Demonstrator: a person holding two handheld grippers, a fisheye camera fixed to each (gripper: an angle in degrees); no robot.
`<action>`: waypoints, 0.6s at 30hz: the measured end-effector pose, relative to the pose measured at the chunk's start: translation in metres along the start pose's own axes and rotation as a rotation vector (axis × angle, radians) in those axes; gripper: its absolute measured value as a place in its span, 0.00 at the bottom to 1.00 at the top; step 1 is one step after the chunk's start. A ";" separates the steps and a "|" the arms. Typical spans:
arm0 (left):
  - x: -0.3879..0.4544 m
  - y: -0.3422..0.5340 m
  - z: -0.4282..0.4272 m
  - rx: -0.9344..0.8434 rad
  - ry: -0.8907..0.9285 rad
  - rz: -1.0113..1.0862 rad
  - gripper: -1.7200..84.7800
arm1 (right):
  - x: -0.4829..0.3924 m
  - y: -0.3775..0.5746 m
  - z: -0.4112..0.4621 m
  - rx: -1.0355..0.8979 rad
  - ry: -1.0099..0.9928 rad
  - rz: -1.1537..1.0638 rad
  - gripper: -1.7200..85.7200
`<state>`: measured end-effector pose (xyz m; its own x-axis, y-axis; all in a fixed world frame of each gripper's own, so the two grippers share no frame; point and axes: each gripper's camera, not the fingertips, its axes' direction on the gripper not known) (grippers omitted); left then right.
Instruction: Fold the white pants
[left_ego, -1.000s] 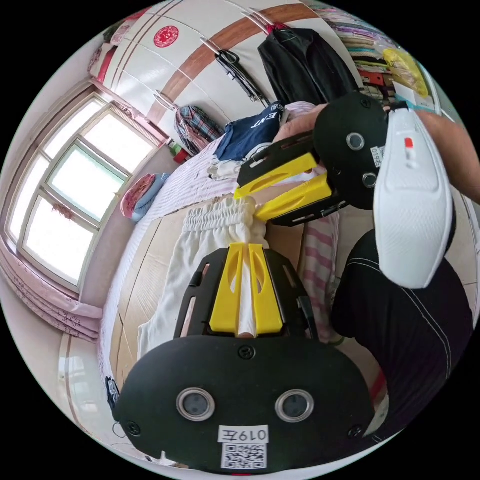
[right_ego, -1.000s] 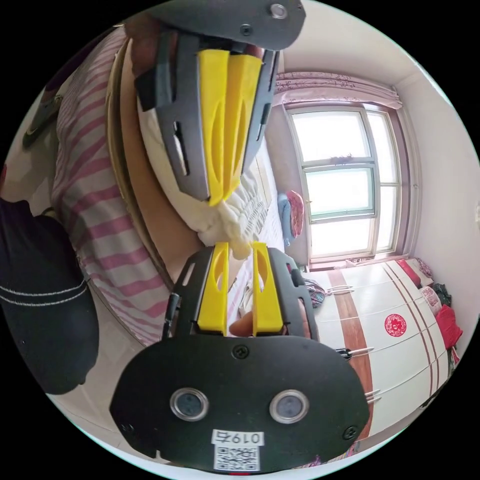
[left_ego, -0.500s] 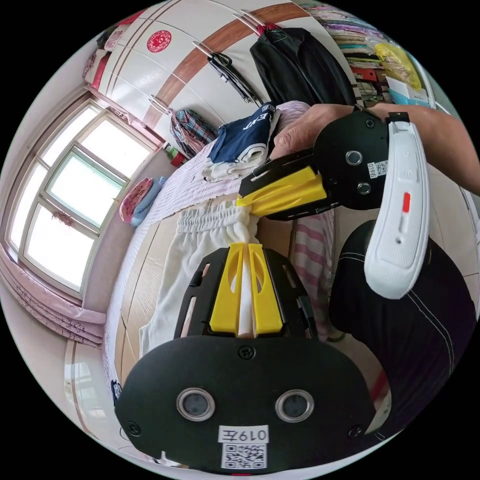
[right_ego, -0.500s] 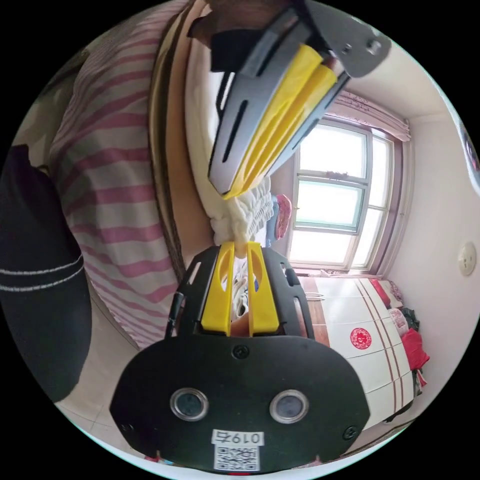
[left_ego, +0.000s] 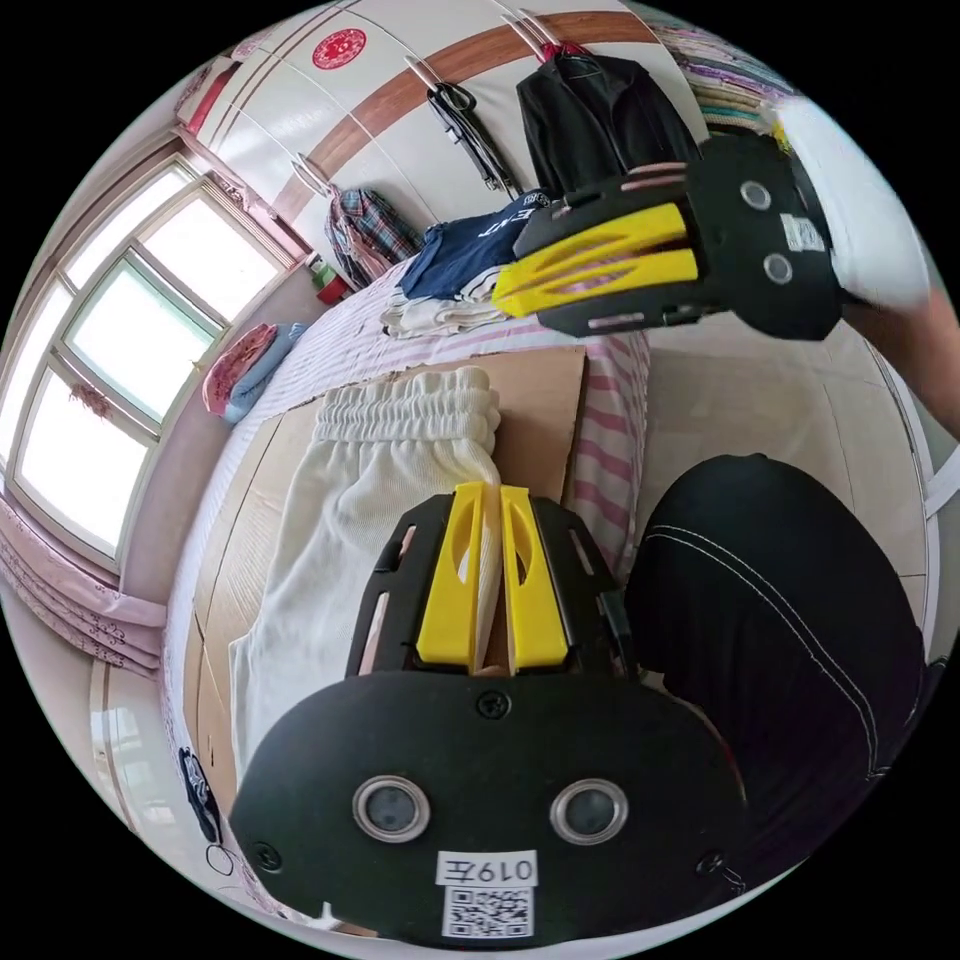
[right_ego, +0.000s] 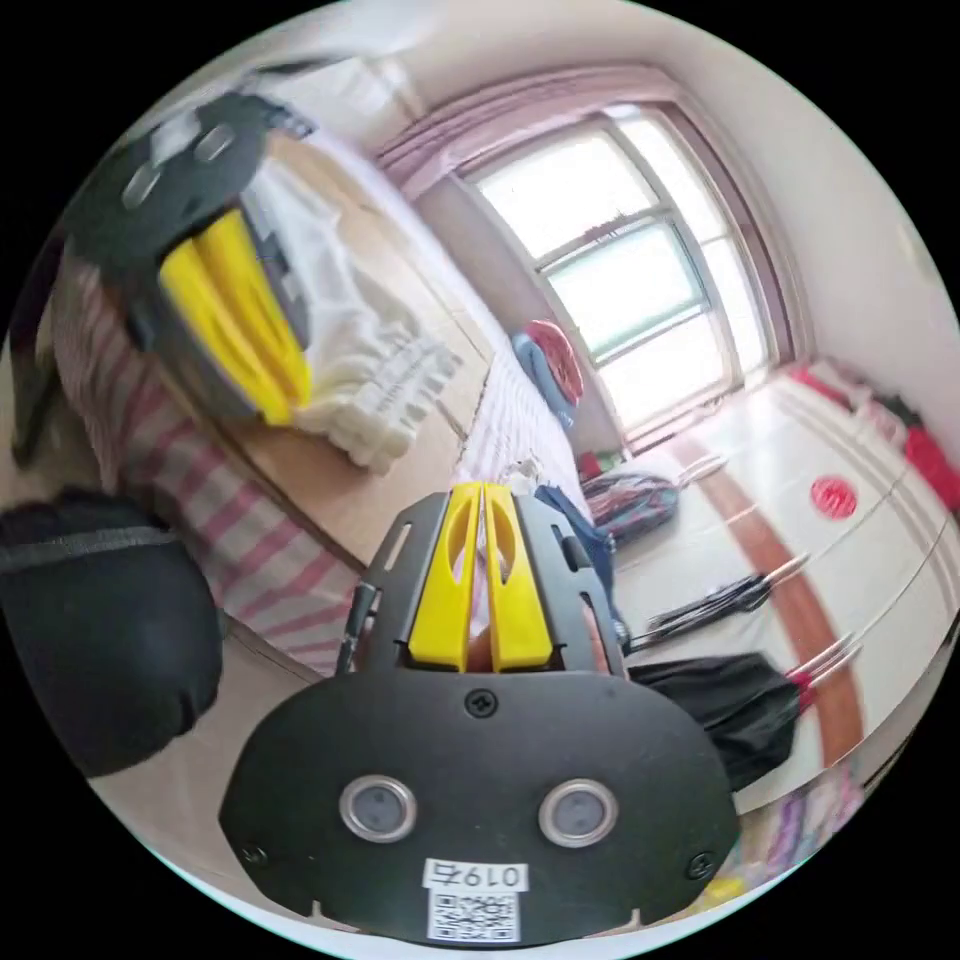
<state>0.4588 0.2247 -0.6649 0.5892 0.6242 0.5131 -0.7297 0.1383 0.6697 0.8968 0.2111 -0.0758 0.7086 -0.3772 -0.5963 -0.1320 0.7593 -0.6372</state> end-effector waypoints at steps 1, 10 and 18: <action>0.001 0.002 0.005 0.006 0.009 -0.001 0.03 | 0.032 -0.009 -0.005 0.030 -0.058 0.115 0.01; -0.016 0.052 0.055 0.132 0.156 -0.133 0.03 | 0.157 -0.166 0.028 -0.030 -0.177 0.326 0.01; -0.115 0.119 0.131 0.151 0.059 -0.192 0.03 | 0.225 -0.247 0.112 -0.023 -0.538 0.425 0.04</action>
<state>0.3493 0.0691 -0.5739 0.6875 0.6418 0.3396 -0.5434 0.1446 0.8269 1.1665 -0.0023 0.0016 0.8369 0.2719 -0.4750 -0.4854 0.7696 -0.4148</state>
